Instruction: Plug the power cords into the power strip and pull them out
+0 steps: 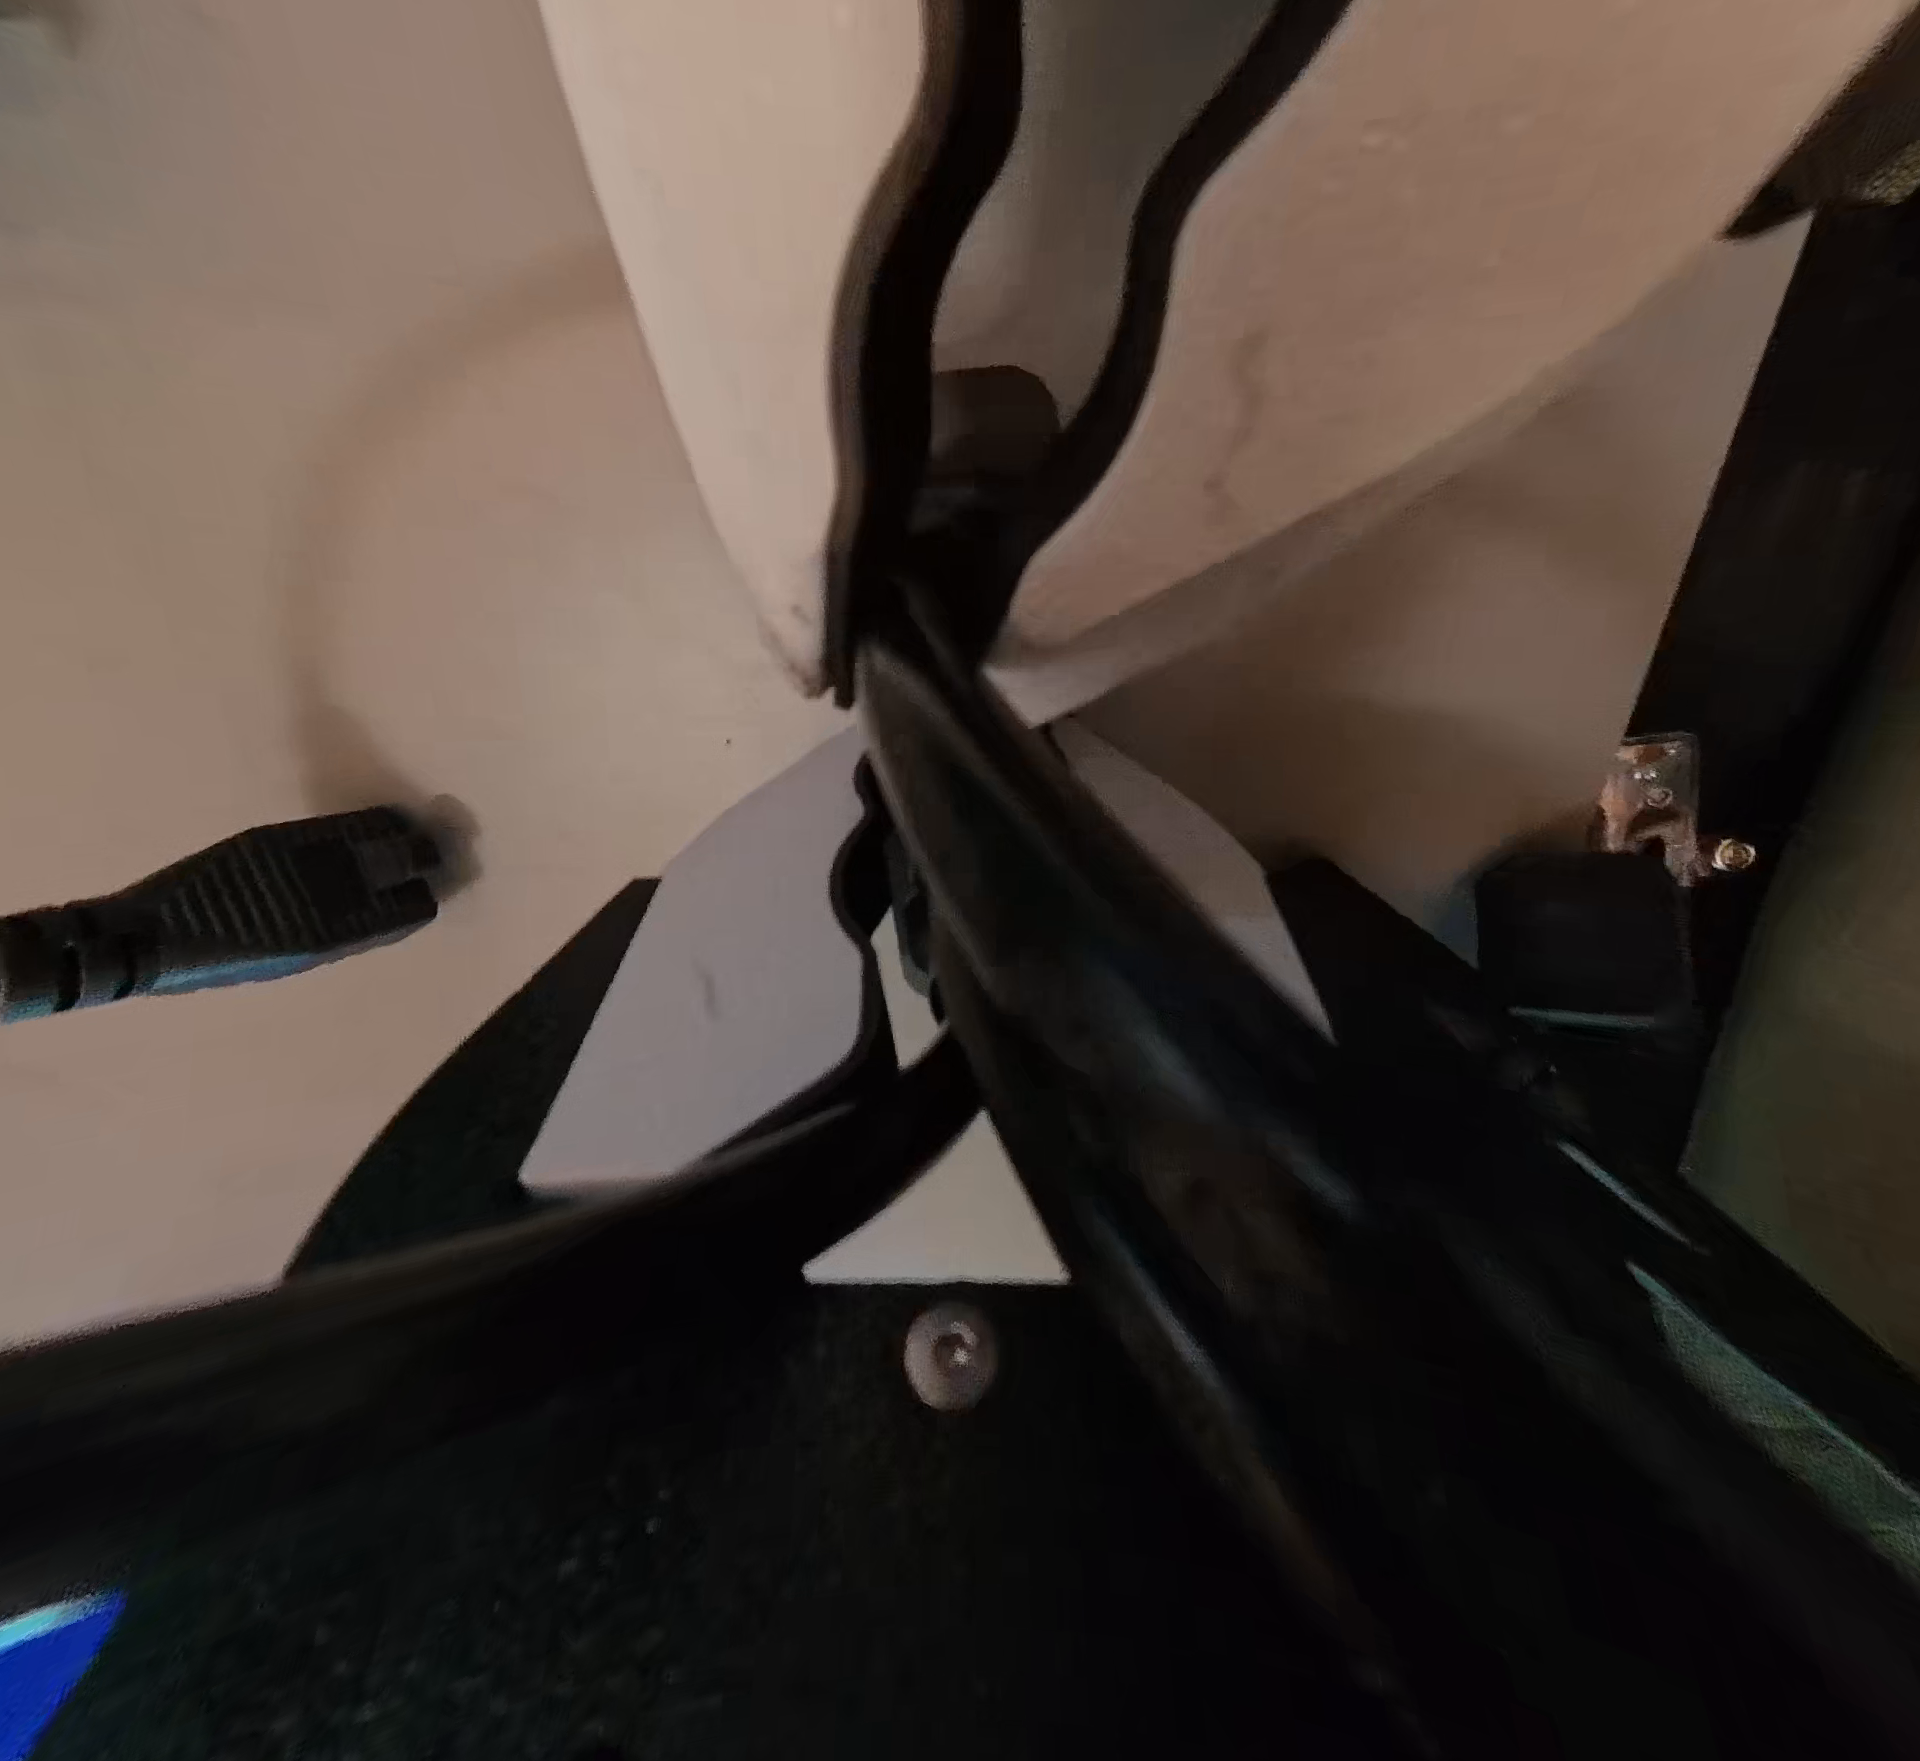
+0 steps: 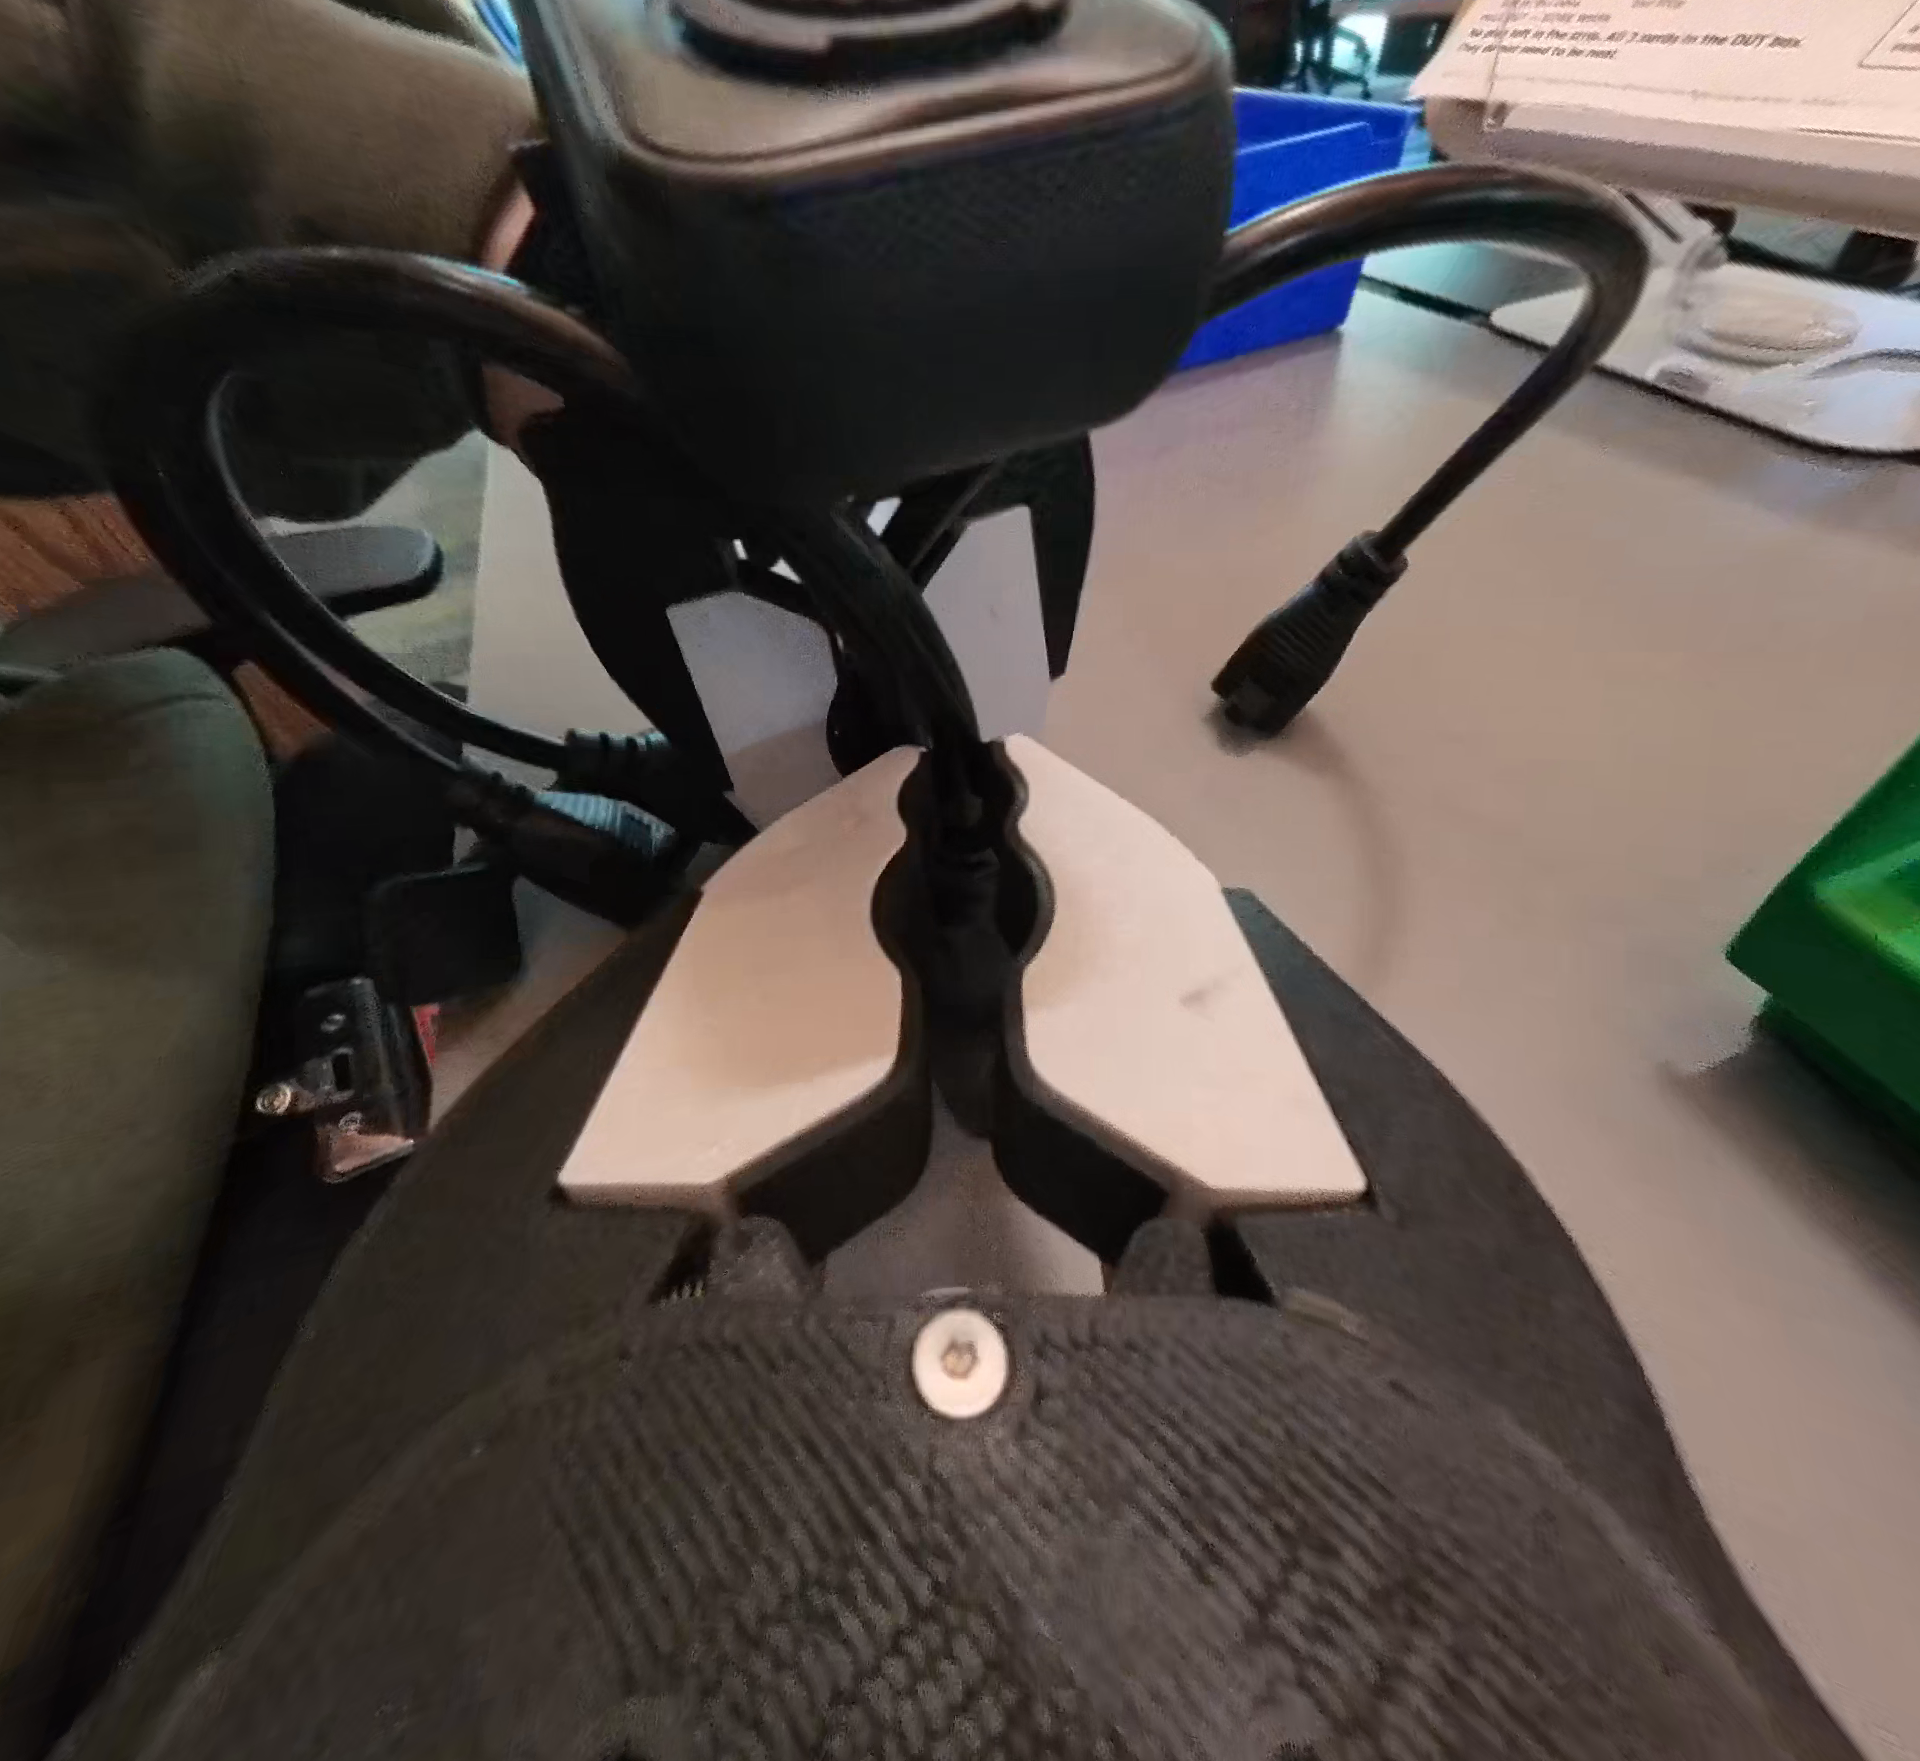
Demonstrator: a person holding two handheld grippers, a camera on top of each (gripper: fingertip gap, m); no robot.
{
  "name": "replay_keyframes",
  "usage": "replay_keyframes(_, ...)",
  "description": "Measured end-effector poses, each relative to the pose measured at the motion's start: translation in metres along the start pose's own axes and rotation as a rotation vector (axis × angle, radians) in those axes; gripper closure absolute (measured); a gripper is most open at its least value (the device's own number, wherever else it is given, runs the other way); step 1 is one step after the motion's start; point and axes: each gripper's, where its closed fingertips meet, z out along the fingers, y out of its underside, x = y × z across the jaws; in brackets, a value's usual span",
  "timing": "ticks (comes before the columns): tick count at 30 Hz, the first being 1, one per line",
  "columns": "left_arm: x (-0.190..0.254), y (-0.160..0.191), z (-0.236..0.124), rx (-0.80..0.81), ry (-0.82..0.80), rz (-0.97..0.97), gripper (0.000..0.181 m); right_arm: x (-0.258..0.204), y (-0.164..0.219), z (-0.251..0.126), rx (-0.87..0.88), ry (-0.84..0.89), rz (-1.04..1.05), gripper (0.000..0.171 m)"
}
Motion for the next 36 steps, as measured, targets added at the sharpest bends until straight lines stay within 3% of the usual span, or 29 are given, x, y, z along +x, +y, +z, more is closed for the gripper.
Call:
replay_keyframes(11, 0.004, 0.001, 0.000, 0.012, 0.012, 0.073, 0.161, -0.012, 0.001, -0.001, -0.051, -0.024, -0.070, 0.162)
replay_keyframes(15, -0.001, -0.001, 0.000, 0.026, -0.003, 0.001, 0.161, 0.005, -0.002, -0.003, 0.008, -0.021, 0.060, 0.163)
replay_keyframes(18, 0.002, 0.001, 0.000, 0.034, 0.009, 0.034, 0.158, -0.006, -0.001, 0.000, -0.017, -0.015, -0.021, 0.163)
replay_keyframes(23, -0.002, -0.001, 0.000, 0.053, -0.005, -0.027, 0.157, 0.004, -0.005, 0.004, 0.058, -0.068, 0.092, 0.163)
replay_keyframes(26, 0.001, 0.003, -0.001, 0.054, 0.012, 0.016, 0.159, -0.006, -0.002, 0.001, -0.020, -0.067, -0.020, 0.163)
replay_keyframes(36, -0.004, 0.000, 0.000, 0.082, -0.010, -0.058, 0.158, 0.010, -0.006, 0.006, 0.017, -0.072, 0.078, 0.163)
